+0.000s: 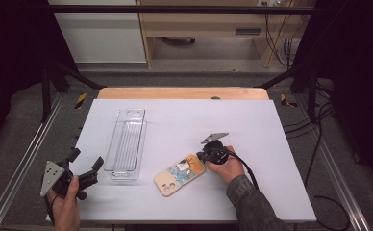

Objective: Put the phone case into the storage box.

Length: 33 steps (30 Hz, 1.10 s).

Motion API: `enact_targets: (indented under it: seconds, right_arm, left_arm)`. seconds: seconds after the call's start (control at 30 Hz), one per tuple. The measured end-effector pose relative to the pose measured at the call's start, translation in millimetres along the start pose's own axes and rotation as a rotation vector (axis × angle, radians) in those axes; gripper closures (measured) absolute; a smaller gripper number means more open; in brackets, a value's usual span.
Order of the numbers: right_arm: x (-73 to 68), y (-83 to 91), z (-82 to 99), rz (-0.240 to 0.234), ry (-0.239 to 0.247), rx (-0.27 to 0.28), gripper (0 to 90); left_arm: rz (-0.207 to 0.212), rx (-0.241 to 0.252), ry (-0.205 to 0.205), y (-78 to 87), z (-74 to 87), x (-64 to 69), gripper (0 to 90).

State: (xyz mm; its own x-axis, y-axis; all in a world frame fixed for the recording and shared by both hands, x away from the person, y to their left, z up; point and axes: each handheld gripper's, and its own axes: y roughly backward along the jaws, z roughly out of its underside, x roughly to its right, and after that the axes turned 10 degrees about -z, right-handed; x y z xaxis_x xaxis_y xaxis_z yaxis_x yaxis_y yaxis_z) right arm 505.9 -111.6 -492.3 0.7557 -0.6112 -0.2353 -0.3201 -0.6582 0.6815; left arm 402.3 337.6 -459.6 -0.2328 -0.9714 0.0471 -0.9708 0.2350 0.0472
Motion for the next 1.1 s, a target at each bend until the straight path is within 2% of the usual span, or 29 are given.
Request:
enact_targets:
  seconds: [0.13,0.17,0.23,0.27,0.3,0.4,0.5,0.57,0.6,0.63,0.67,0.73,0.87,0.97,1.0,1.07,1.1]
  right_arm:
    - [-2.7,-0.4,0.0,0.005,0.006,0.009,90.0]
    - [-2.1,1.9,-0.6,0.012,0.003,0.036,90.0]
    - [-1.6,4.1,-1.1,0.017,0.001,0.055,90.0]
    - [-0.9,9.7,-1.9,0.030,0.000,0.087,90.0]
    - [-0.9,9.7,-1.9,0.030,0.000,0.087,90.0]
    - [0.5,20.9,-2.3,0.058,0.003,0.140,86.7]
    - [2.1,34.2,-2.6,0.088,0.002,0.221,74.3]
    - [1.8,44.3,-2.6,0.120,0.000,0.282,57.5]
    - [2.2,47.6,-2.5,0.131,0.000,0.294,49.4]
    - [2.7,56.1,-0.8,0.162,-0.001,0.323,36.3]
    - [2.7,56.1,-0.8,0.162,-0.001,0.323,36.3]
    - [3.2,64.8,2.9,0.192,0.004,0.357,26.9]
    - [5.6,82.8,13.2,0.220,-0.007,0.424,16.1]
    - [7.8,95.4,22.8,0.236,-0.003,0.469,11.5]
    - [8.6,99.3,26.6,0.240,0.003,0.477,10.6]
    - [11.8,109.1,38.8,0.255,0.003,0.506,9.4]
    - [11.8,109.1,38.8,0.255,0.003,0.506,9.4]
  left_arm:
    - [0.003,-0.002,-0.005,0.4,-1.4,0.5,3.3]
    - [0.003,-0.002,-0.010,0.9,-2.1,0.7,3.3]
    - [0.003,-0.001,-0.021,2.3,-4.4,1.3,3.3]
    - [0.001,-0.003,-0.027,3.0,-5.6,1.4,3.3]
    - [-0.001,-0.007,-0.035,3.8,-7.2,1.8,3.3]
    - [-0.003,-0.012,-0.069,5.8,-13.5,4.2,3.3]
    - [-0.003,-0.028,-0.097,7.0,-18.9,8.2,3.3]
    - [0.007,-0.044,-0.118,7.7,-21.5,12.6,3.2]
    - [0.011,-0.052,-0.129,8.1,-23.2,16.1,3.2]
    - [0.015,-0.059,-0.138,8.3,-24.4,18.2,3.1]
    - [0.021,-0.066,-0.151,8.2,-26.0,21.1,3.1]
    - [0.036,-0.077,-0.163,7.4,-30.2,27.8,3.1]
    - [0.069,-0.106,-0.211,7.1,-39.3,42.7,2.9]
    - [0.102,-0.108,-0.229,4.7,-47.3,52.8,2.7]
    - [0.096,-0.125,-0.238,4.3,-49.7,55.6,2.5]
    - [0.111,-0.160,-0.246,1.1,-53.4,61.9,2.4]
    - [0.121,-0.170,-0.254,-0.2,-55.1,64.7,2.4]
